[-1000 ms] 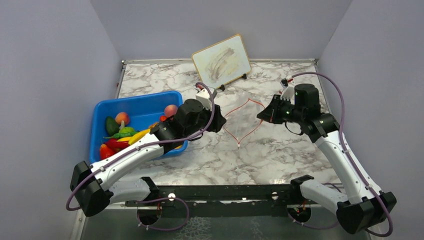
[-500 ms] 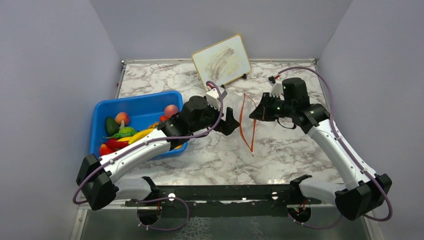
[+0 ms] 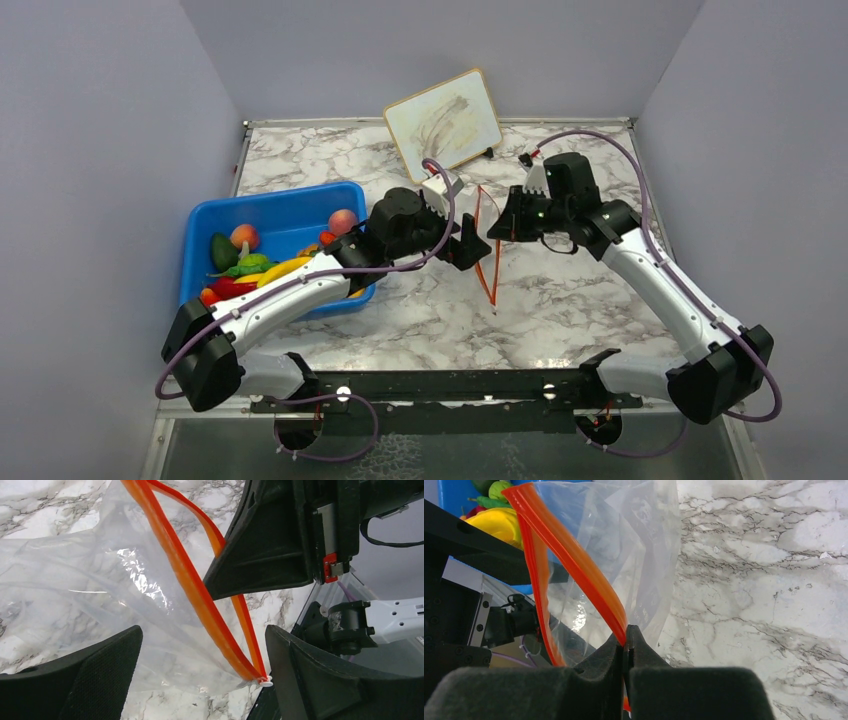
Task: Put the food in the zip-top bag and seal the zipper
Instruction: Open the zipper of the food storage bag.
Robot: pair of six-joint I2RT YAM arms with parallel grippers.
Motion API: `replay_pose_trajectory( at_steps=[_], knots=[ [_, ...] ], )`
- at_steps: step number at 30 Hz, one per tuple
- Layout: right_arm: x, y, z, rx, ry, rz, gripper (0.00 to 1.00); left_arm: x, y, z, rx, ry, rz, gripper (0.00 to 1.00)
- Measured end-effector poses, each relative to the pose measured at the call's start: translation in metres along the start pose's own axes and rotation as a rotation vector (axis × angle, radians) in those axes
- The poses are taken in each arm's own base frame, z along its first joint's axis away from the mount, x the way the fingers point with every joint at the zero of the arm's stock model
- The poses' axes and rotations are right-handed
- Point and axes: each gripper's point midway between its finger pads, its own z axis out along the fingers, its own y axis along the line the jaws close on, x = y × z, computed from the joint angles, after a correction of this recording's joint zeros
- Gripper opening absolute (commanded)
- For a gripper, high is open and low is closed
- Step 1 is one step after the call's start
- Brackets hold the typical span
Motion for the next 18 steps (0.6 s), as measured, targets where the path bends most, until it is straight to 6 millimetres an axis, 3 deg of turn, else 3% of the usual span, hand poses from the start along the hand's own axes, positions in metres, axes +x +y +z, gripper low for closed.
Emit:
replay_pose_trajectory(
  at_steps=[3,5,7,10,14,18],
  knots=[
    [-0.003,0.003,0.001,-0.004,-0.006,-0.003,0.01,-0.002,0.001,0.003,-0.008,-0.006,-0.01,0.78],
    [-0.006,0.005,0.0,-0.008,-0.013,-0.003,0.01,-0.004,0.006,0.008,-0.033,-0.005,-0.013,0.57],
    [-0.01,0.007,-0.001,-0.008,-0.024,-0.01,0.06,-0.004,0.014,0.014,-0.074,0.008,-0.02,0.28],
    [-0.016,0.005,-0.003,0.006,-0.049,-0.027,0.18,-0.001,0.023,0.019,-0.127,0.027,-0.038,0.03],
    [-0.012,0.002,-0.003,-0.007,-0.096,-0.042,0.33,-0.003,0.027,0.016,-0.161,0.012,-0.076,0.0],
    [0.008,0.002,0.002,-0.023,-0.107,-0.035,0.36,-0.012,0.021,0.008,-0.15,-0.04,-0.141,0.0]
  ],
)
